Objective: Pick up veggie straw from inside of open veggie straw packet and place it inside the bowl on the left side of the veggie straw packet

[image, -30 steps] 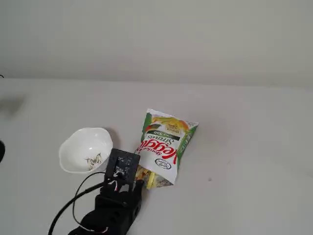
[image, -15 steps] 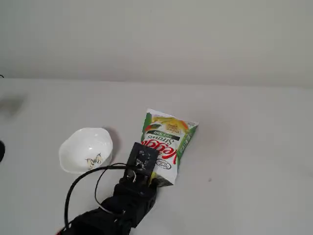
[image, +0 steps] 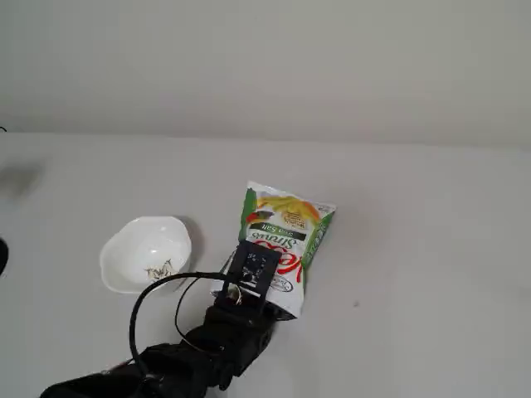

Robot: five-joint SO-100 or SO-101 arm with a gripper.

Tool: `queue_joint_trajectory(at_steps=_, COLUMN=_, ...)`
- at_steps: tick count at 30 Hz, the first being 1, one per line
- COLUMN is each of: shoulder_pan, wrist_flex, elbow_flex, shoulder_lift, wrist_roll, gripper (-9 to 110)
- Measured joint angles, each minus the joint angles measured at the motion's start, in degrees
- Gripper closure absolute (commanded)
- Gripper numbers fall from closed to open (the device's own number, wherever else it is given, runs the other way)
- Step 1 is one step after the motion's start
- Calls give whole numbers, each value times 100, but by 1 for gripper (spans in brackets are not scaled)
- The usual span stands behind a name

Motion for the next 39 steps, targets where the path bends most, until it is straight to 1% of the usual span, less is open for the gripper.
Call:
queue_joint_trajectory(at_steps=3, shoulder_pan=0, wrist_flex=0, elbow_flex=0, shoulder_lift=-9, wrist_roll=0, gripper=101)
queue_joint_trajectory(at_steps=6, shoulder_pan=0, wrist_flex=255, elbow_flex=0, shoulder_lift=158, wrist_roll=0, gripper=101)
queue_joint_trajectory(at_steps=14, shoulder_pan=-105, wrist_flex=1863, elbow_flex=0, shoulder_lift=1644, wrist_roll=220, gripper=101)
queue_joint_trajectory(at_steps=23, shoulder_pan=-492, wrist_flex=5045, elbow_flex=9, shoulder_lift=4491, wrist_roll=255, gripper=101)
queue_joint_trajectory(at_steps=30, shoulder_pan=-914, wrist_flex=6961, elbow_flex=18, shoulder_lift=6267, wrist_roll=255, gripper=101)
queue_joint_trajectory(at_steps=34, shoulder_pan=-1283, wrist_flex=7462, elbow_flex=18, shoulder_lift=6970, wrist_roll=316, gripper=101)
queue_joint_trajectory(at_steps=39, shoulder_pan=-1784, wrist_flex=7093, elbow_flex=18, shoulder_lift=6855, wrist_roll=668, gripper=101)
